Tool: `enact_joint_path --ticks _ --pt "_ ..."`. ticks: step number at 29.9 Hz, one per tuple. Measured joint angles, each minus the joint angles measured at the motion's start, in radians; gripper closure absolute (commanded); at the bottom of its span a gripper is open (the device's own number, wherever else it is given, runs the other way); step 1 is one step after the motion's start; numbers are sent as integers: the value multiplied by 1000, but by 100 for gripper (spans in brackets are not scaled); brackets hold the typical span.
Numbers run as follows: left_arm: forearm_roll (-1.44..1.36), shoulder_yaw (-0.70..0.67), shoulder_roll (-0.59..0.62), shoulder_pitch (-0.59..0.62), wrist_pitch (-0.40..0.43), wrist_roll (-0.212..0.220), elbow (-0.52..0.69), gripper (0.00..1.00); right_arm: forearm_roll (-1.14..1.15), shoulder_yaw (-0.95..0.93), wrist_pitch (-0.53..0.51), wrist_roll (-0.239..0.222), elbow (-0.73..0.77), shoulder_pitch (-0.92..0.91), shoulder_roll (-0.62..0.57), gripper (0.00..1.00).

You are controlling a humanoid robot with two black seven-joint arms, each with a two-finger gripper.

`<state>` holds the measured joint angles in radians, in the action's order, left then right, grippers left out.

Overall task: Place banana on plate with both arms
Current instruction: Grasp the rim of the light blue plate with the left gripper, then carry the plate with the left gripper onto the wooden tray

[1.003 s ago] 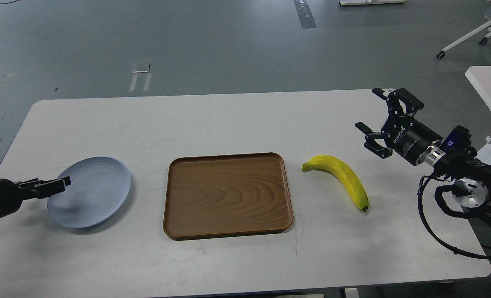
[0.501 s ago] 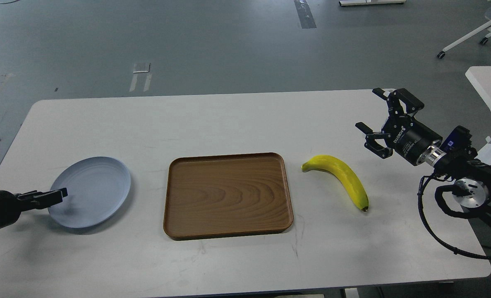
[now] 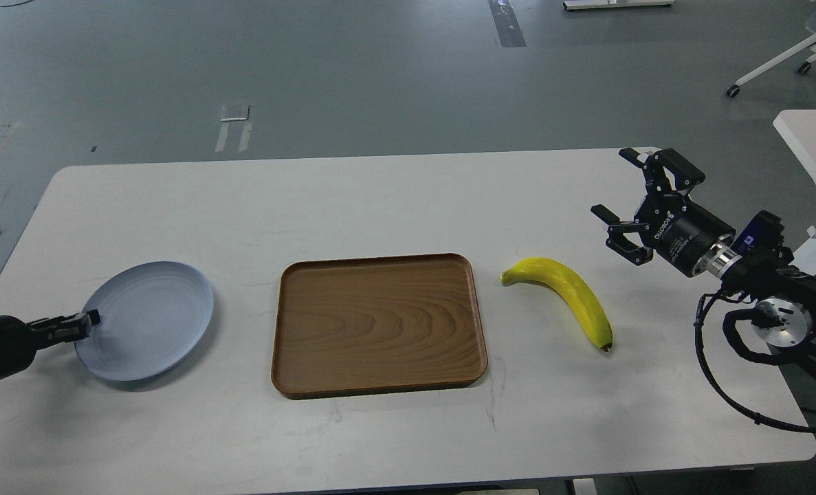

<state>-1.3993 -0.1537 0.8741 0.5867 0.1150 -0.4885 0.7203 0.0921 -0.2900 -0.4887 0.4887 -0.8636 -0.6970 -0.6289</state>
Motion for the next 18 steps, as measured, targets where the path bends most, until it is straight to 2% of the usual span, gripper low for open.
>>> enact_joint_path --ticks 11,18 --pt "-1 0 2 44 15 -1 10 100 0 0 0 0 0 1 0 0" --pt "42 -2 8 248 191 0 72 100 0 -2 0 0 1 -1 -2 0"
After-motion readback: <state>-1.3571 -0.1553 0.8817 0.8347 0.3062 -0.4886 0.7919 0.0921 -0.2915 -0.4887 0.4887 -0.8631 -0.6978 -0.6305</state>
